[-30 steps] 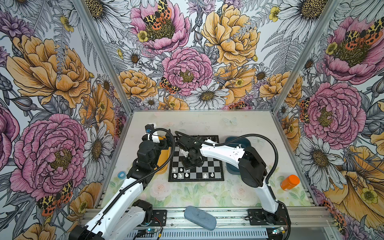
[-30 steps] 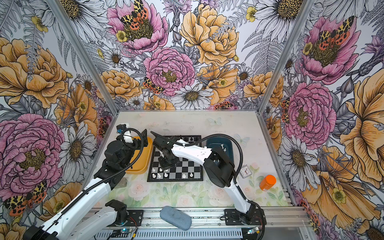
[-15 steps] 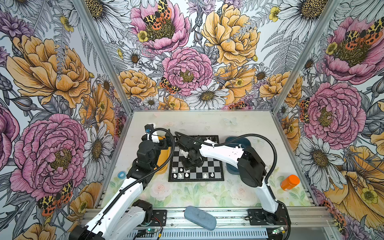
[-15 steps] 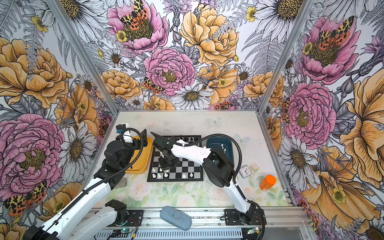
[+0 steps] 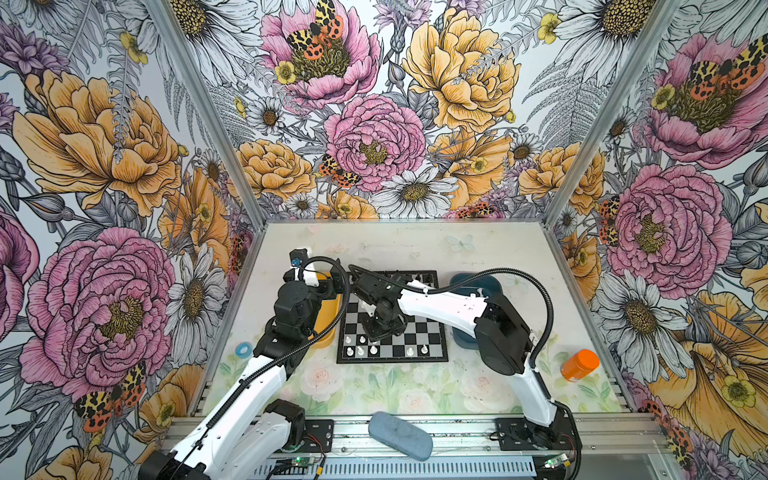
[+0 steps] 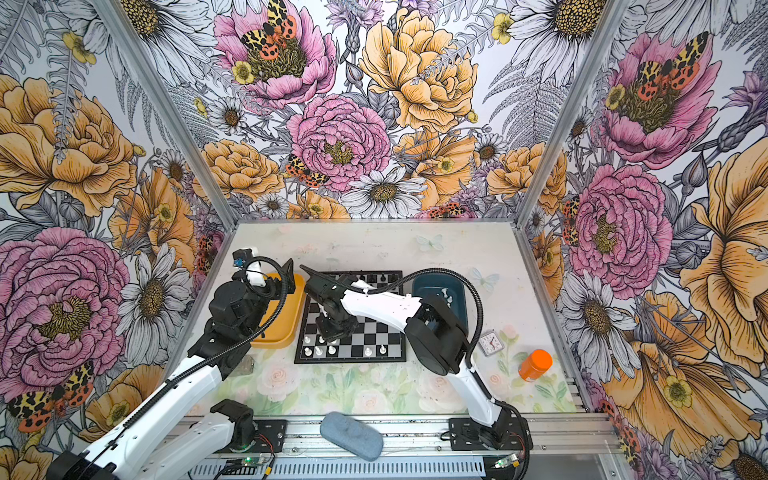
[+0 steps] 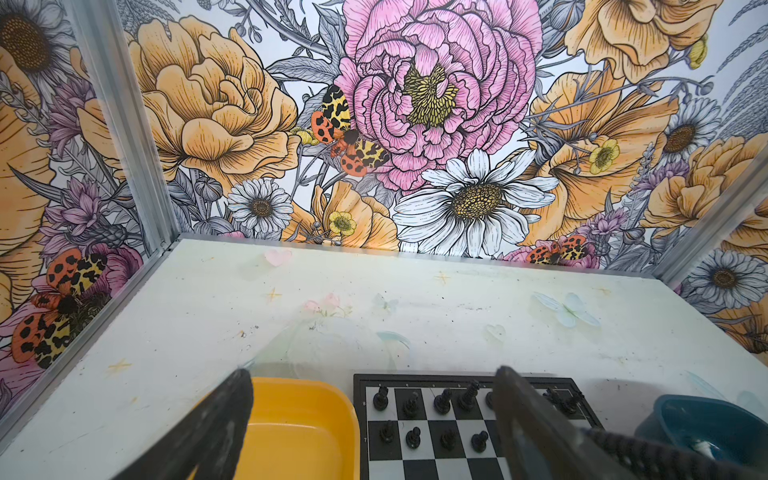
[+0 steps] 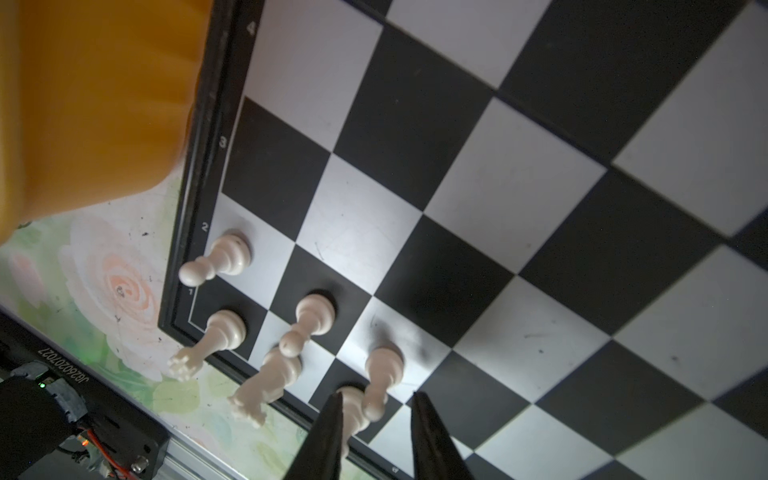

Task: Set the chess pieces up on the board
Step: 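Set the pawn beside the other white pawns and release it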

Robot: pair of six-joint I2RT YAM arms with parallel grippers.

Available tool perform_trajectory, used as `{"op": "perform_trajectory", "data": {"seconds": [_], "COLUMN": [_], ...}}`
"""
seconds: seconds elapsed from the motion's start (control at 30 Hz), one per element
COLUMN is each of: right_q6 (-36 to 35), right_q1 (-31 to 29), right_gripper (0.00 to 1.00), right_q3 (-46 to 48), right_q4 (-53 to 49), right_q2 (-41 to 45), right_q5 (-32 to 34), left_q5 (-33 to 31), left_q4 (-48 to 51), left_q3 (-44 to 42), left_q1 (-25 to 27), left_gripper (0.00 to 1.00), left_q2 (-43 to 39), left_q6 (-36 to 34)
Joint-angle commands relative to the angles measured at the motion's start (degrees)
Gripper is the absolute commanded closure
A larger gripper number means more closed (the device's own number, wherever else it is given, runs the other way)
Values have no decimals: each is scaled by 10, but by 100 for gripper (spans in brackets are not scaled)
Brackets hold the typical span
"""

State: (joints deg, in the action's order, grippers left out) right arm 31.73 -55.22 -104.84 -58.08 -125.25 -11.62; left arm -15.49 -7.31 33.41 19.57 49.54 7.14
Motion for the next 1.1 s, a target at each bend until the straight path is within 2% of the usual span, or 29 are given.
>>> {"op": "perform_trajectory", "data": {"seconds": [0.0,0.4,0.63,0.87,1.0,1.07], "right_q6": [3,2,-1,0,-6,-14], "right_q1": [-4,6,43,127,171,192], "right_gripper": [67,57,53,49,48,48], "right_q3": [-4,5,53,164,214,230], "right_q4": [-3,-3,-3,-3,-3,-3], "right_q2": [8,69,166,299,340,350], "right_q5": [21,63,112,183,199,202], "left_q5": [-6,-4,31,141,249,320], "left_q4": [-6,10,61,145,175,171], "left_q3": [-6,-2,21,88,117,117], "left_q1": [-5,-4,1,6,-27,-61], "left_gripper": [9,8,7,5,1,1], "left_q2": [-9,-34,-63,-48,-27,-20], "left_q6": [1,1,-14,-54,-65,-63]}}
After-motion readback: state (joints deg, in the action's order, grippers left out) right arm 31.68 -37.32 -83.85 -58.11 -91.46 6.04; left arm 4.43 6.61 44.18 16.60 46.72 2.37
